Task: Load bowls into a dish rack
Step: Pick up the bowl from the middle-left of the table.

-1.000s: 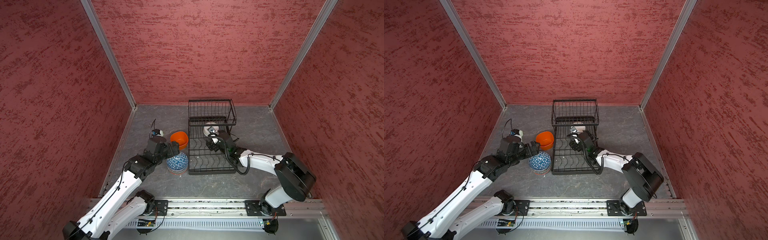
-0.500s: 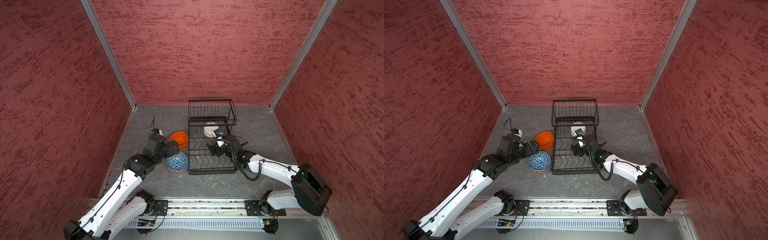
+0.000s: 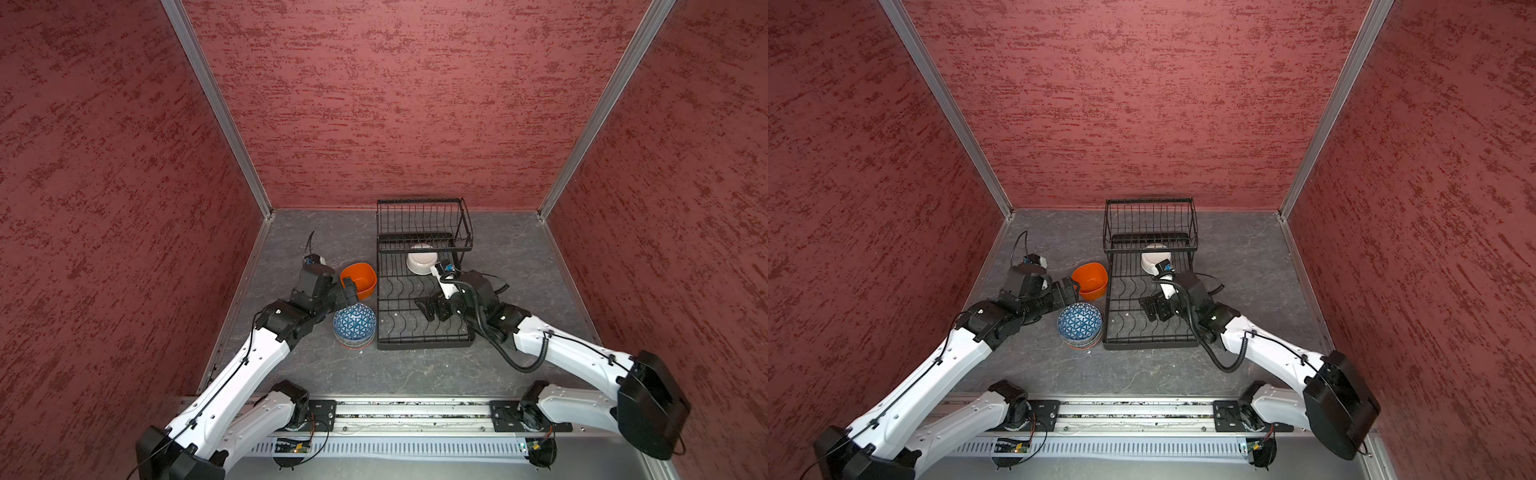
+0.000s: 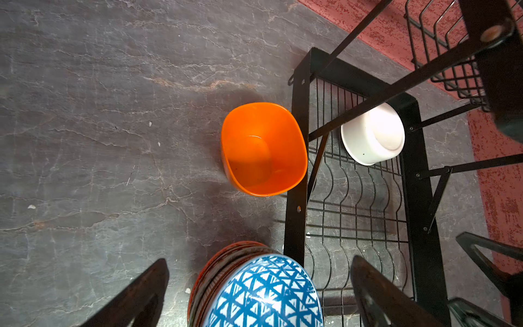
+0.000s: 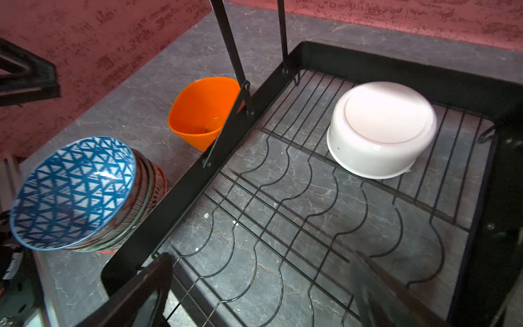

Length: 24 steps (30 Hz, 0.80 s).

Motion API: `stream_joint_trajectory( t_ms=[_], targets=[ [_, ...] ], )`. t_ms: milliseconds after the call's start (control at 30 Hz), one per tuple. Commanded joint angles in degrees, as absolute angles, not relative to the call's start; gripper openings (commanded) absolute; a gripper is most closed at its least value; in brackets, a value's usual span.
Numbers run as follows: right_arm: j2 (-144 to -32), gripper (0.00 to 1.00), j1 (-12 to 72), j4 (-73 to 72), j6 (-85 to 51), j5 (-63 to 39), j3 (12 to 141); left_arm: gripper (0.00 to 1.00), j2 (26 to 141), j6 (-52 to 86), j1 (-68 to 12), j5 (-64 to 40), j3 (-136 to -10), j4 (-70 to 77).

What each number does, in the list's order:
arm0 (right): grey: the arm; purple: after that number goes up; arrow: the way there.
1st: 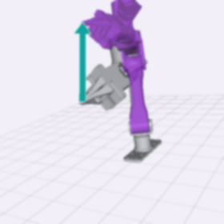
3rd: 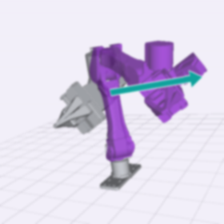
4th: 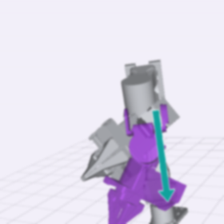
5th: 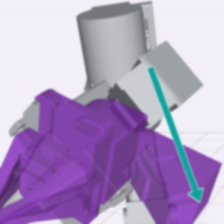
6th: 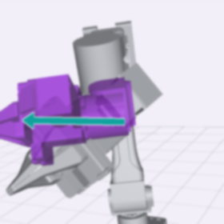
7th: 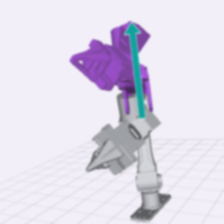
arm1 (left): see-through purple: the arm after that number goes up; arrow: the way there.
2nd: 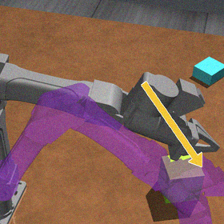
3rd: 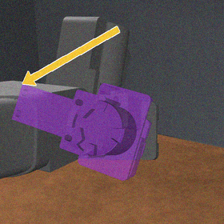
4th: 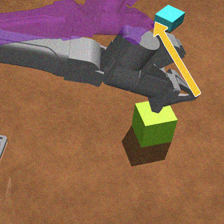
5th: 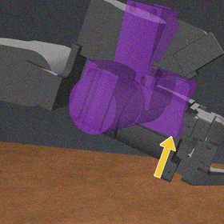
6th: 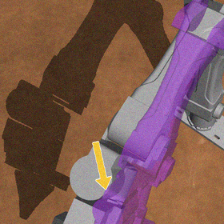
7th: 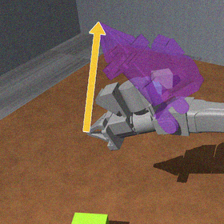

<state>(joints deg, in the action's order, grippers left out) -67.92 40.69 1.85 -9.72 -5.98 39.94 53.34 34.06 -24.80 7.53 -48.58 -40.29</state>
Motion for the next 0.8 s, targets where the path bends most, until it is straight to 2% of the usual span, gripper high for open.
stream_joint_trajectory(
  t_ms=[0,300,600,767],
  targets=[
    [-64.45,0.99,40.69,5.06,-11.34,-7.39,40.18,1.0,53.96,33.5,-23.59,6.88,-50.01,-40.71],
    [-58.34,0.99,40.67,8.39,-10.81,-5.38,43.72,1.0,58.38,32.0,-20.38,5.99,-51.88,-41.9],
    [-57.15,0.99,40.74,12.07,-10.33,-2.03,48.79,1.0,65.09,30.09,-16.24,3.69,-53.27,-42.19],
    [-55.95,0.99,40.69,13.55,-10.71,5.2,49.77,1.0,68.12,28.67,-14.96,3.96,-54.23,-41.79]
  ],
)
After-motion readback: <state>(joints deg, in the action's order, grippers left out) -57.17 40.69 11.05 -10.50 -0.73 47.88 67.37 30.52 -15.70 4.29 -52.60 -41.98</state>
